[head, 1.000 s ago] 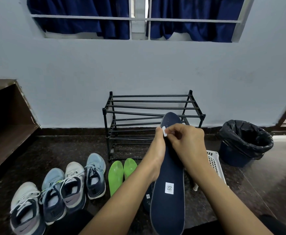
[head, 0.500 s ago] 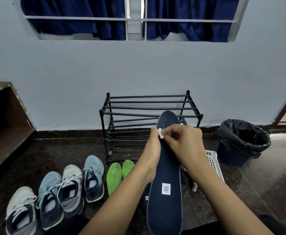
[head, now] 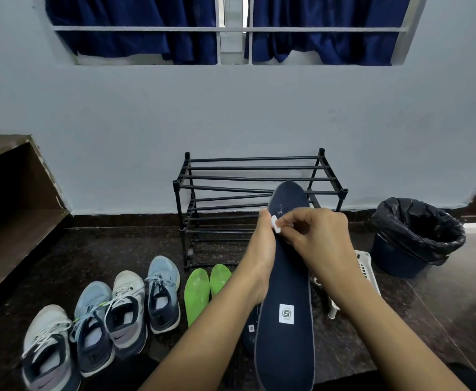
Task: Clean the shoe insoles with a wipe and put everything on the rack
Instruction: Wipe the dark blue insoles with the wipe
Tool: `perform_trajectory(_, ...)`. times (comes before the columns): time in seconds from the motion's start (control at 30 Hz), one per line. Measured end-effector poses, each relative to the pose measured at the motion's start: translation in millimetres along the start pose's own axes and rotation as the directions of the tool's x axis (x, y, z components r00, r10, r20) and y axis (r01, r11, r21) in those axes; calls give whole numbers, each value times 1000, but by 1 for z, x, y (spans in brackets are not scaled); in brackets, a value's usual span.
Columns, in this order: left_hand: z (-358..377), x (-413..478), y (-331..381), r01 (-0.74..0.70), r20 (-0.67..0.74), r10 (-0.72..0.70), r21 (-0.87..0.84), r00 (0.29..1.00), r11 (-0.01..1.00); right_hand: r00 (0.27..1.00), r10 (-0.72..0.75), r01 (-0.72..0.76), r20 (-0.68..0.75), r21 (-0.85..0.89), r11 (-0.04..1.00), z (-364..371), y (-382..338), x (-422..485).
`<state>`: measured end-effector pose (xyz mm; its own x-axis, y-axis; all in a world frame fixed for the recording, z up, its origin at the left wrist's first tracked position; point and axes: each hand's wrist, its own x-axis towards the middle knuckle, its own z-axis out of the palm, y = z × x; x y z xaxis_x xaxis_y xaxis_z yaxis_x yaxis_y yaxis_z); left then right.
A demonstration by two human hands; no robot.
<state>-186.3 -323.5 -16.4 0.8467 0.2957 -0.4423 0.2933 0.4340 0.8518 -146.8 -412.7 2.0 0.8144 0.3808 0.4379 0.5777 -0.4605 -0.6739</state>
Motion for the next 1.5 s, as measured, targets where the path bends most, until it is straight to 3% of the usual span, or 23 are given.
perform_trajectory(0.2, -1, 0, 1, -5, 30, 3, 57, 1000, 998, 998, 3, -3, -69, 4, 1000, 3, 1, -1)
perform_trajectory(0.4, -3, -1, 2, -31, -22, 33, 101, 999, 994, 999, 5, -2, 51, -65, 998, 4, 2, -4)
perform_trajectory(0.67, 3, -3, -3, -82, -26, 85, 88, 996, 993, 996, 30, -31, -80, -11, 999, 0, 8, 4)
perform_trajectory(0.87, -1, -2, 0, -85, -7, 86, 97, 996, 992, 999, -12, 16, 49, -88, 996, 3, 6, -6)
perform_trajectory(1.13, 3, 2, -6, -68, 26, 67, 54, 997, 996, 997, 32, -35, -70, -47, 998, -2, 11, 4)
perform_trajectory(1.37, 2, -3, -1, -81, 12, 80, 105, 997, 991, 999, 18, -15, 50, -54, 998, -3, 6, -9)
perform_trajectory(1.5, 6, -4, -3, -93, 12, 92, 94, 996, 991, 999, 39, -39, -4, -49, 998, -6, 9, 0)
